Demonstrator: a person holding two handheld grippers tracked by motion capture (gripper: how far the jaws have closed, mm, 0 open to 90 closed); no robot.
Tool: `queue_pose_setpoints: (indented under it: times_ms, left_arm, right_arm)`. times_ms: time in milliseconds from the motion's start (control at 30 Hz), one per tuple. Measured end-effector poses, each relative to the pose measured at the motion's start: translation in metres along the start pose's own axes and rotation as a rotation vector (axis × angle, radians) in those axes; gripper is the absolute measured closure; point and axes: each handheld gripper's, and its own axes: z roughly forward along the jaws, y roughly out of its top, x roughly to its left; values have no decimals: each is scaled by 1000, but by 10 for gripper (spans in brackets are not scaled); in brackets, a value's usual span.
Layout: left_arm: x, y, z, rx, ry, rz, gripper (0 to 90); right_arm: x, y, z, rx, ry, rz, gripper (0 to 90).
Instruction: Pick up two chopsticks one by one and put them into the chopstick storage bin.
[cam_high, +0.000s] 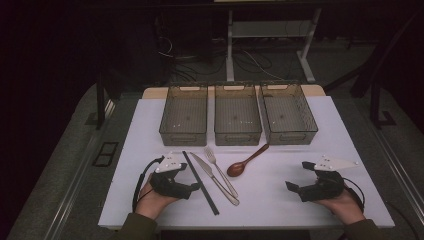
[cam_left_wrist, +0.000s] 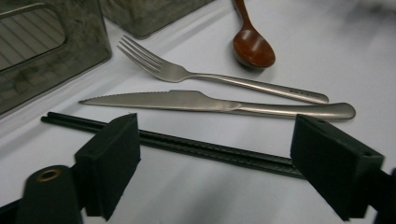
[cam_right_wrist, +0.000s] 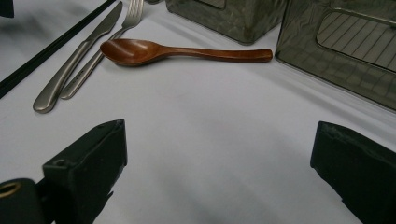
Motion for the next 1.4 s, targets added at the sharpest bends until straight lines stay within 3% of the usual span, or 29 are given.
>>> queue_pose_setpoints:
  times_ms: [367, 567, 833, 1000, 1400]
  left_arm:
    - [-19, 1, 10, 52, -158, 47, 677]
    - [-31, 3, 22, 112, -233, 85, 875]
    - [-46, 3, 35, 162, -286, 122, 888]
    - [-49, 2, 39, 181, -282, 134, 888]
    - [-48, -2, 36, 200, -282, 120, 888]
  right_arm:
    - [0, -1, 0, 10, 4, -3, 33]
    - [0, -1, 1, 15, 3, -7, 33]
    - [0, -1, 1, 19, 5, -6, 33]
    - [0, -2, 2, 27, 3, -8, 33]
    - [1, -2, 2, 33, 4, -9, 33]
